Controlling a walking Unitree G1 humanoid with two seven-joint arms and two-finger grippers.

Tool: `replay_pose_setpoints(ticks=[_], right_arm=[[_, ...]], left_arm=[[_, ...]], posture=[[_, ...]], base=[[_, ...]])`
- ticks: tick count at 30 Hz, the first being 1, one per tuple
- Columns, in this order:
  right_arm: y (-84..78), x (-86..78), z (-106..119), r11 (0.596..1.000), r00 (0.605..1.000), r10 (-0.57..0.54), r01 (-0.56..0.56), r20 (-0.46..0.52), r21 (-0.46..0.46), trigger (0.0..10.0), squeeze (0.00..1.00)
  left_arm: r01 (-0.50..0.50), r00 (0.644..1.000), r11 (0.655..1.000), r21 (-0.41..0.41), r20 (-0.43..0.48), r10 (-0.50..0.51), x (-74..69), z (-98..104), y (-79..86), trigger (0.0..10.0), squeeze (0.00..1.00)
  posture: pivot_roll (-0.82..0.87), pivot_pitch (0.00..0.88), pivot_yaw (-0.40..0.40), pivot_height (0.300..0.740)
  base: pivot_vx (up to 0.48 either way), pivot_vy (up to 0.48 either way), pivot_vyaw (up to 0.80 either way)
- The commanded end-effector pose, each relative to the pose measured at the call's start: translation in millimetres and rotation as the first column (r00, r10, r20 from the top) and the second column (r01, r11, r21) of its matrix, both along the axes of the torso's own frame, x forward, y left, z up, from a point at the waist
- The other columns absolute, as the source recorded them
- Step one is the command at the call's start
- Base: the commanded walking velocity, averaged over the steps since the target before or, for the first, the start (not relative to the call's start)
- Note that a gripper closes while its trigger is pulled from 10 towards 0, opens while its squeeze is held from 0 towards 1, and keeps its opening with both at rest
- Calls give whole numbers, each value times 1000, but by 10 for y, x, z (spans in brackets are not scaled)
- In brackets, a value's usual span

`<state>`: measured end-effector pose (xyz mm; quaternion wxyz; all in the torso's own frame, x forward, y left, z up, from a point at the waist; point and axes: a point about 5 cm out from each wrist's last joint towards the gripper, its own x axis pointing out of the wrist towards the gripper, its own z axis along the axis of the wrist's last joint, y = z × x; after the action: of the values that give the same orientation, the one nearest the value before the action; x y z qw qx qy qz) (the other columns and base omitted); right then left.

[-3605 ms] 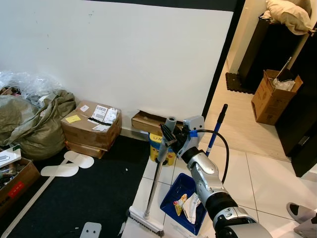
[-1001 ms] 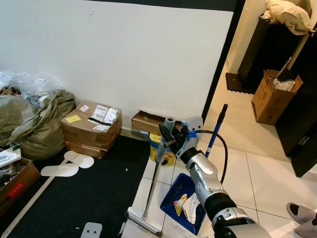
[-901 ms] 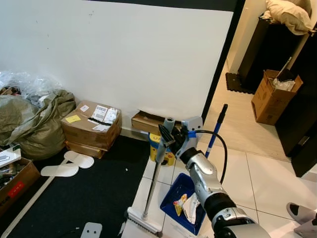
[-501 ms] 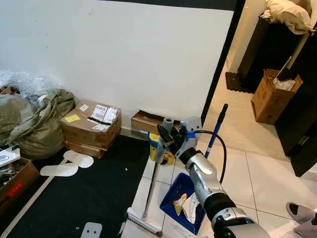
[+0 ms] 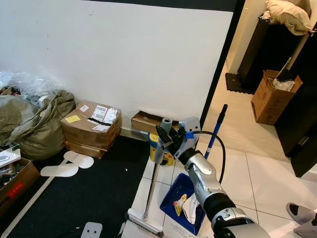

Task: Sweep floor

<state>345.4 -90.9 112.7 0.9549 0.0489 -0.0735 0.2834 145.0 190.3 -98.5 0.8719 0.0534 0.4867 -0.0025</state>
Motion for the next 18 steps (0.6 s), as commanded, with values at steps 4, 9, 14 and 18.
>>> replay_pose_setpoints(ticks=[4,9,14,18], right_arm=[[-10,16,67,1000,1000,-2,2,26,10,10000,0],[-12,16,66,1000,1000,-2,2,26,8,10000,0],[-12,6,52,1000,1000,-1,1,24,6,10000,0],[-7,-1,39,1000,1000,1,-1,20,6,10000,0]], left_arm=[[11,1000,1000,-3,-12,-11,-18,-11,-22,10000,0],[13,1000,1000,-4,-11,-13,-12,-10,-29,10000,0],[14,1000,1000,-6,-13,-14,-19,-13,-34,10000,0],[14,1000,1000,-5,-15,-14,-29,-16,-31,10000,0]], posture=[[-59,0,-74,740],[-62,0,-73,740],[-61,0,-71,740],[-60,0,-71,740]], base=[[0,0,0],[0,0,0],[0,0,0],[0,0,0]])
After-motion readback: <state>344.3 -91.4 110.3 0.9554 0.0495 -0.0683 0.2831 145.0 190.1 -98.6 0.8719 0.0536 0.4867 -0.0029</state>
